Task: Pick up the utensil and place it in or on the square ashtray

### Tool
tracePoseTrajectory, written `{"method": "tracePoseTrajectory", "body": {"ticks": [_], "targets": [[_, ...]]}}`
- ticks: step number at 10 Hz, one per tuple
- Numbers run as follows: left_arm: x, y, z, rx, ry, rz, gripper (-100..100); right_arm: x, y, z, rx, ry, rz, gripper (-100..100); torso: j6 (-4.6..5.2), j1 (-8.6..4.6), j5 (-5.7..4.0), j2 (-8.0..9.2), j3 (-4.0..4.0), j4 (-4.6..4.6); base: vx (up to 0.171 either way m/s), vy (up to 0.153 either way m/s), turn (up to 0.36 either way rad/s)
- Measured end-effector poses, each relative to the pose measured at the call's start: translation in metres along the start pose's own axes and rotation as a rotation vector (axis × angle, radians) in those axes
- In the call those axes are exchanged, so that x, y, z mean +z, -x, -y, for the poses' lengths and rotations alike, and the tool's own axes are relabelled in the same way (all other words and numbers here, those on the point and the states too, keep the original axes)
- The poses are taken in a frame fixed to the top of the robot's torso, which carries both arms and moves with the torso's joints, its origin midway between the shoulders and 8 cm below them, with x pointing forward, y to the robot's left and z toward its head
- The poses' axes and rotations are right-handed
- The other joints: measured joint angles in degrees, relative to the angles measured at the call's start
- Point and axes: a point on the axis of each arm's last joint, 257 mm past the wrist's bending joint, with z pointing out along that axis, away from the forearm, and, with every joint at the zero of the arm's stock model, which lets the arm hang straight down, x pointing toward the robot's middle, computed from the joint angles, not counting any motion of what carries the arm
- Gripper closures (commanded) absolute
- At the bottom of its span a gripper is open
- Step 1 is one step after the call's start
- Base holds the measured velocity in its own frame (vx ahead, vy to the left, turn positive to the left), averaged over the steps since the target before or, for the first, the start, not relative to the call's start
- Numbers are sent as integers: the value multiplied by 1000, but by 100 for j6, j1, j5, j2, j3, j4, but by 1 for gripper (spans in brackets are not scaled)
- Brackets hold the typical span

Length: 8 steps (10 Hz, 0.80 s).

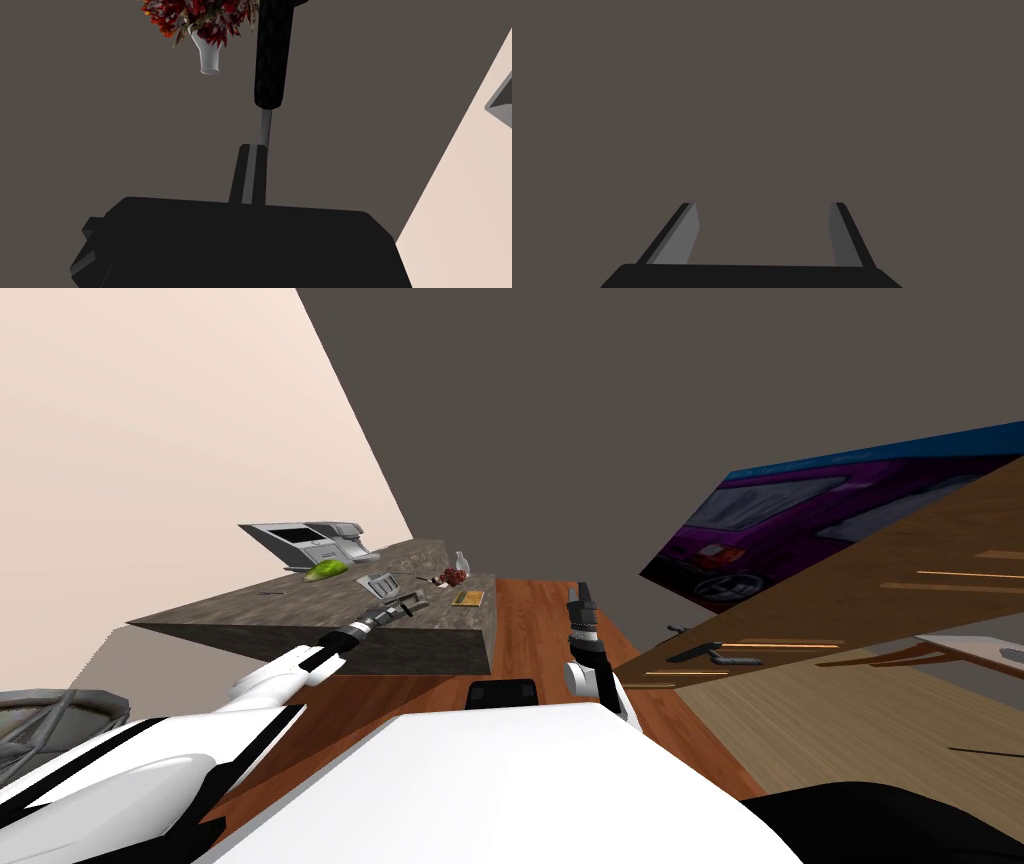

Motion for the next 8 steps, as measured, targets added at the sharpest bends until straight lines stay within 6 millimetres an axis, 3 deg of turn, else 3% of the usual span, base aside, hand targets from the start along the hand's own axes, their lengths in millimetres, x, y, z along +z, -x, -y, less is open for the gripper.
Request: {"method": "tracePoseTrajectory", "body": {"ticks": [2, 8], "targets": [[0, 0, 0, 0, 0, 0, -100, 0, 0, 0, 0, 0, 0, 0, 0, 0, 0, 0, 0, 0, 4, -22, 10], [-9, 20, -29, 45, 36, -6, -100, 0, 0, 0, 0, 0, 0, 0, 0, -11, -3, -1, -1, 0, 5, -36, 10]]}}
